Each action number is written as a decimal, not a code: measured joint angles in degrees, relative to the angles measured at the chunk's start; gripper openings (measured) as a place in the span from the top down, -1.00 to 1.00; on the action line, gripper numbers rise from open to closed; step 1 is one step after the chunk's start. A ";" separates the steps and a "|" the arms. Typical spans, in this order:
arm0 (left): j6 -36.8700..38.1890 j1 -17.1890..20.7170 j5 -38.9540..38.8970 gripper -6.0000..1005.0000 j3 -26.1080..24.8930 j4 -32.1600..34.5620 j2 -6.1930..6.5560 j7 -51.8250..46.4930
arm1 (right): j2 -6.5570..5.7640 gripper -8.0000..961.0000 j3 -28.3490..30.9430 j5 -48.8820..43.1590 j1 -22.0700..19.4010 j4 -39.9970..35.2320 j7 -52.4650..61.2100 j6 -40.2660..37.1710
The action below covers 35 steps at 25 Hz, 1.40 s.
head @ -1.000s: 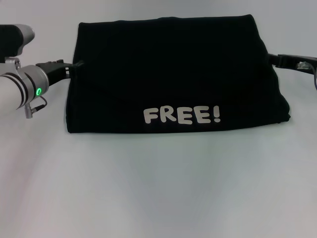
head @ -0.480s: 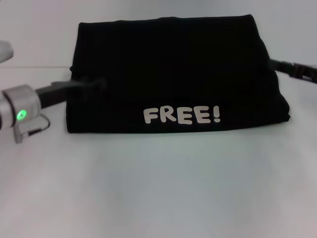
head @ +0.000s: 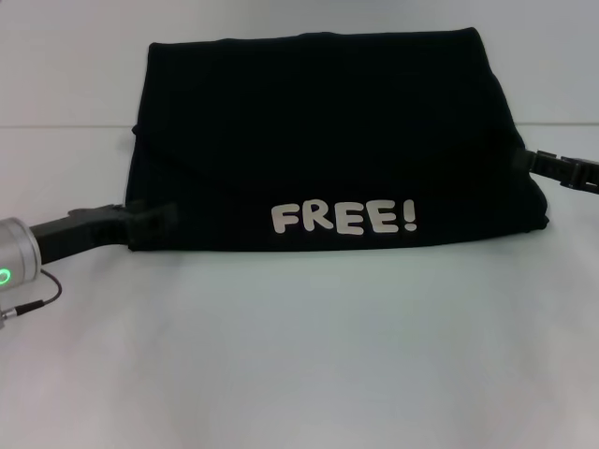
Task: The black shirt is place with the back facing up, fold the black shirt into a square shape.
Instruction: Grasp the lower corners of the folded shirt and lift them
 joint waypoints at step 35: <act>-10.82 -1.14 3.06 -0.06 5.04 -3.51 -0.41 1.08 | 0.34 -0.13 0.54 0.08 0.35 -0.15 0.49 1.22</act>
